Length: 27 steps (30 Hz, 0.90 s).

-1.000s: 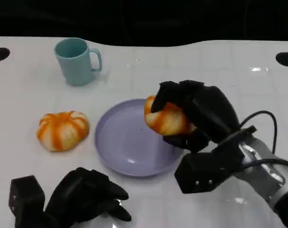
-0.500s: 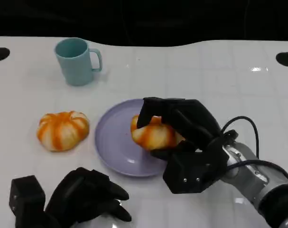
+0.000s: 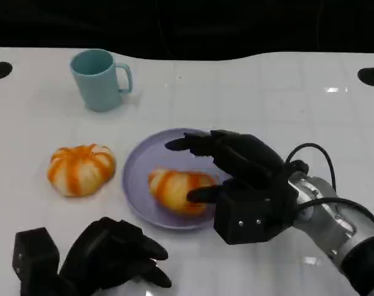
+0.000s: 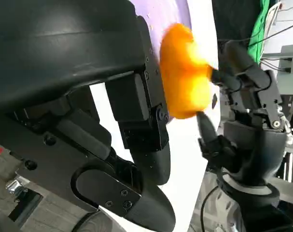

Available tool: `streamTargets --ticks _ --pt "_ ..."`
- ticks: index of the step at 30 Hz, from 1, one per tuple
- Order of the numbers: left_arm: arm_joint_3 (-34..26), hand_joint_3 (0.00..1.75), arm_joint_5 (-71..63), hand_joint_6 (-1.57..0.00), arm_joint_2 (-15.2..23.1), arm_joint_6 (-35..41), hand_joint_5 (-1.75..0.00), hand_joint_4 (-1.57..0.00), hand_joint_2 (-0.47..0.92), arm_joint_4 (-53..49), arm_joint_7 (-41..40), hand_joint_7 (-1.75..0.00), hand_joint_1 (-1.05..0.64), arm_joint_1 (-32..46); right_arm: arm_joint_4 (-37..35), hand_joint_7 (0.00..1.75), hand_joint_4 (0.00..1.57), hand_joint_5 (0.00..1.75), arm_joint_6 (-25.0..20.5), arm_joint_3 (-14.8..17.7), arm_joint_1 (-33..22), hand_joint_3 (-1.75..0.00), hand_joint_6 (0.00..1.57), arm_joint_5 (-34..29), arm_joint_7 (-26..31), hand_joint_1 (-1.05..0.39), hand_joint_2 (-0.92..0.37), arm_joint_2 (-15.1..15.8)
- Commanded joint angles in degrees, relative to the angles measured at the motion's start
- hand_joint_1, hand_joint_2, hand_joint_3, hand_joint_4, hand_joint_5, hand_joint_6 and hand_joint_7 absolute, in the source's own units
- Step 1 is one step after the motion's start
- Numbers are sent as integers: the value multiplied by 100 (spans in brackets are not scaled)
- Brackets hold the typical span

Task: Grasp the bread from the table and place it into the plate.

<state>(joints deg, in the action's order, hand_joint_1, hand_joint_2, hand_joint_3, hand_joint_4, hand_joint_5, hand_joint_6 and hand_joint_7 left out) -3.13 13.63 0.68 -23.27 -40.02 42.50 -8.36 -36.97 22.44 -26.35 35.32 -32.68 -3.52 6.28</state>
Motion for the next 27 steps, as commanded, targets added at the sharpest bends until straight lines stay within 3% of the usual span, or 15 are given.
streamTargets --ticks 1,11,19,22,24,25,27 --pt "-13 0 61 -155 42 -37 -21 -157 77 -42 58 0 -105 -18 487 13 0 56 -219 122 -220 -39 9 202 -435 -84 -92 270" --pt "-7 0 93 -155 9 52 -20 -157 76 18 56 0 -105 0 1746 10 1 52 -355 618 -1148 -35 10 1025 -1085 -82 -92 637" --pt "8 0 80 -155 16 69 -19 -157 76 39 33 0 -105 -12 2159 17 22 64 278 1053 -2041 -28 32 1466 -587 -68 -92 575" --pt "22 0 43 -156 12 51 -20 -157 76 56 -14 0 -105 -6 2246 23 36 94 488 1218 -2373 -25 49 1849 -528 -62 -92 443" --pt "25 0 37 -156 7 39 -20 -157 76 49 -20 0 -105 -11 2386 37 47 132 516 1315 -2596 -25 57 2127 -582 -58 -92 380" --pt "23 0 36 -155 4 20 -20 -157 76 33 -15 0 -105 -20 2453 43 49 143 530 1355 -2692 -26 57 2244 -609 -57 -92 365" --pt "34 1 -13 -156 11 -58 -21 -157 77 15 -46 0 -105 -24 2567 93 67 166 636 1450 -2905 -26 46 2558 -680 -54 -92 320"
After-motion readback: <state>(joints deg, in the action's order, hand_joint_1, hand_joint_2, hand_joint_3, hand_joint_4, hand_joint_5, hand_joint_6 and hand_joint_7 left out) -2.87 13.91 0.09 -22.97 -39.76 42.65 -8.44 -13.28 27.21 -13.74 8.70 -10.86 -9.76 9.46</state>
